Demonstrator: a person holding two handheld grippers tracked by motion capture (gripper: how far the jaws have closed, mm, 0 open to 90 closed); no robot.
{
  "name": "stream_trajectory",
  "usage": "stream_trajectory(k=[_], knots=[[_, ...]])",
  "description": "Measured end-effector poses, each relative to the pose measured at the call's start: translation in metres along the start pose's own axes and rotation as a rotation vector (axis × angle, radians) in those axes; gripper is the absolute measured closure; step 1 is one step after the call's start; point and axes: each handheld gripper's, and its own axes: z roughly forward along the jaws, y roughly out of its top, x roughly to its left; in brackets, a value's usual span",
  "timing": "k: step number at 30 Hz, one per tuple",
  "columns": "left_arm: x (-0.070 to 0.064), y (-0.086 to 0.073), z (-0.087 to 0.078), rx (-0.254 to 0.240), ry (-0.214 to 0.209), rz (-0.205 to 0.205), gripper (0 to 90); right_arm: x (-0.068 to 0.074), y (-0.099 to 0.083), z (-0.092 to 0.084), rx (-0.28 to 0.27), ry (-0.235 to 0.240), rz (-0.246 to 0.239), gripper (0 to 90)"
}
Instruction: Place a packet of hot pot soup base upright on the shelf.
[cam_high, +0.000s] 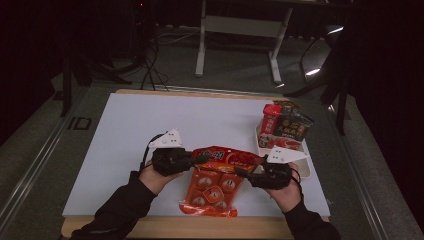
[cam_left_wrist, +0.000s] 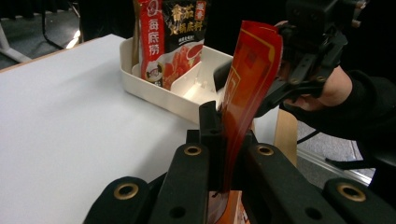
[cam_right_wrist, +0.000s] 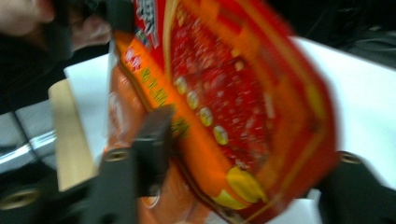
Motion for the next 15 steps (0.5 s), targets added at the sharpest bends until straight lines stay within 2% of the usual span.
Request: stream_trajectory(k=[1,2,3,4,5,7,8,9,13,15], knots=[[-0.0001,-0.0003,0.0,-0.001,0.0,0.006,89.8,-0.0004,-0.0008,0.0002,-0.011,0.03,0.009,54.4],[0.0003,-0.0007,0.0,-0.004,-0.001,0.007,89.8,-0.0005,-0.0015,0.001,-0.007,0.047,0.016,58.5],[0.0003,-0.0007,0.0,-0.004,-0.001,0.007,89.8,-0.0005,-0.0015,0.001,-0.007,0.047,0.016,58.5],[0.0017,-0.0016,-0.0001,-0.005,-0.003,-0.002,89.8,-0.0009,-0.0023,0.0025,0.007,0.07,0.014,61.9],[0.0022,-0.002,-0.0002,-0.006,-0.003,-0.006,89.8,-0.0022,-0.0038,0.0026,-0.001,0.092,0.027,69.5],[0.0034,-0.0028,-0.0006,-0.008,-0.006,-0.02,89.8,-0.0044,-0.0035,0.0012,-0.006,0.121,0.048,77.0],[0.004,-0.0032,-0.0006,-0.009,-0.007,-0.022,89.7,-0.0047,-0.0033,0.001,-0.002,0.132,0.051,84.1],[0.0048,-0.0036,-0.0007,-0.007,-0.008,-0.02,89.7,-0.0039,-0.0032,0.0014,0.008,0.146,0.045,86.6],[0.0073,-0.004,-0.0021,-0.003,-0.023,-0.021,89.4,0.0035,0.0023,0.0001,0.045,0.127,-0.003,90.0],[0.0075,-0.0036,-0.003,0.0,-0.03,-0.026,89.3,0.005,0.0035,-0.0007,0.049,0.126,-0.005,90.0]])
